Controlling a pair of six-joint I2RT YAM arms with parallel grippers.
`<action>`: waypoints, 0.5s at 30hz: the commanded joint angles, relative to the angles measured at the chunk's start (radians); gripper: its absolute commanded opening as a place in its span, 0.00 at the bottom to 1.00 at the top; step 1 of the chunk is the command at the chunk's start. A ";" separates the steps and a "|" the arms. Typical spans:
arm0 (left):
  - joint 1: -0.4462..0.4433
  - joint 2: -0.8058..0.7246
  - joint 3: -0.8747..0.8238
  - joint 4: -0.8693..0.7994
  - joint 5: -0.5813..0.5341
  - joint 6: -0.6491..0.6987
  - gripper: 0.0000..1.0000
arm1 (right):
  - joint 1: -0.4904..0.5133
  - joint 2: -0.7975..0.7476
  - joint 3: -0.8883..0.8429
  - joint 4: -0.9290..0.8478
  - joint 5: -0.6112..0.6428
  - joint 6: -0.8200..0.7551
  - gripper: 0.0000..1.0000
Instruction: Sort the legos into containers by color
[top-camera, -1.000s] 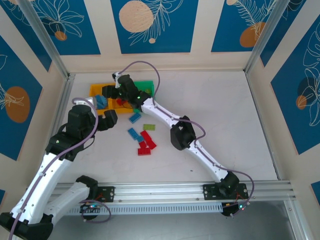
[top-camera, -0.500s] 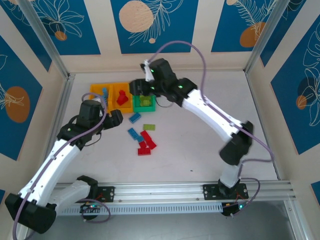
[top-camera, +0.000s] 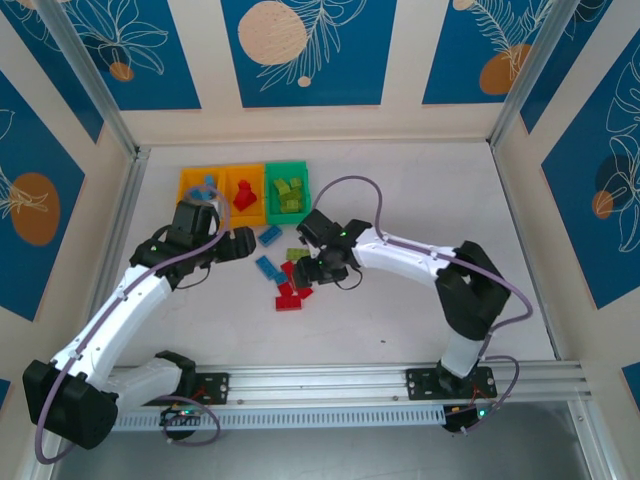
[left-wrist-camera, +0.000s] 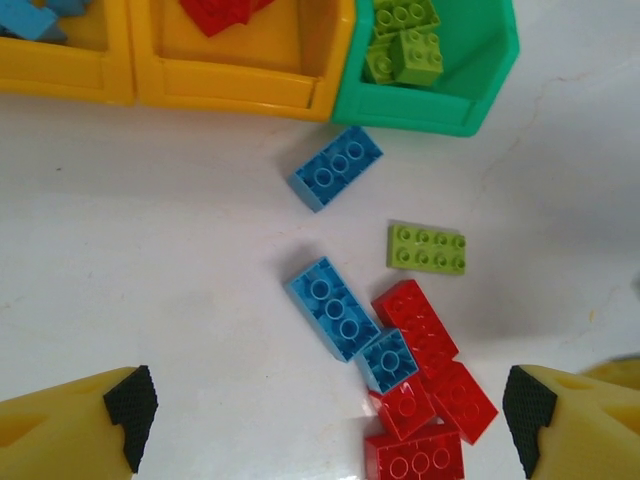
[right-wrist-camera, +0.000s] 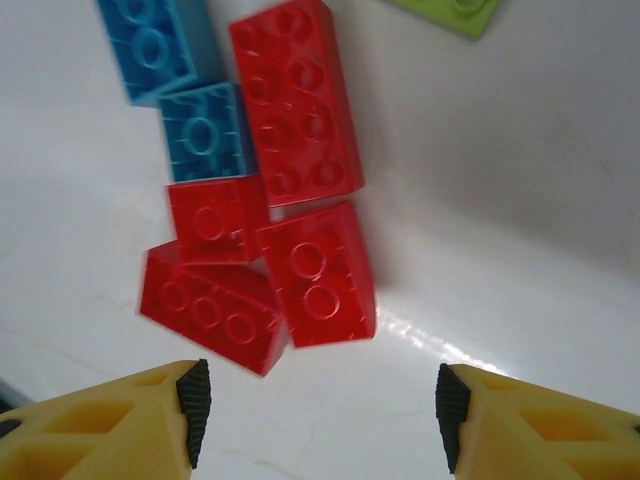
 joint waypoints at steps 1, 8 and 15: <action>0.010 0.002 0.030 -0.005 0.094 0.088 0.92 | -0.004 0.070 0.038 0.039 -0.056 -0.035 0.63; 0.009 -0.002 0.023 -0.030 0.100 0.116 0.93 | -0.005 0.155 0.035 0.077 -0.089 -0.025 0.59; 0.010 -0.002 0.004 0.003 0.158 0.116 0.93 | -0.028 0.186 0.019 0.077 -0.060 0.007 0.41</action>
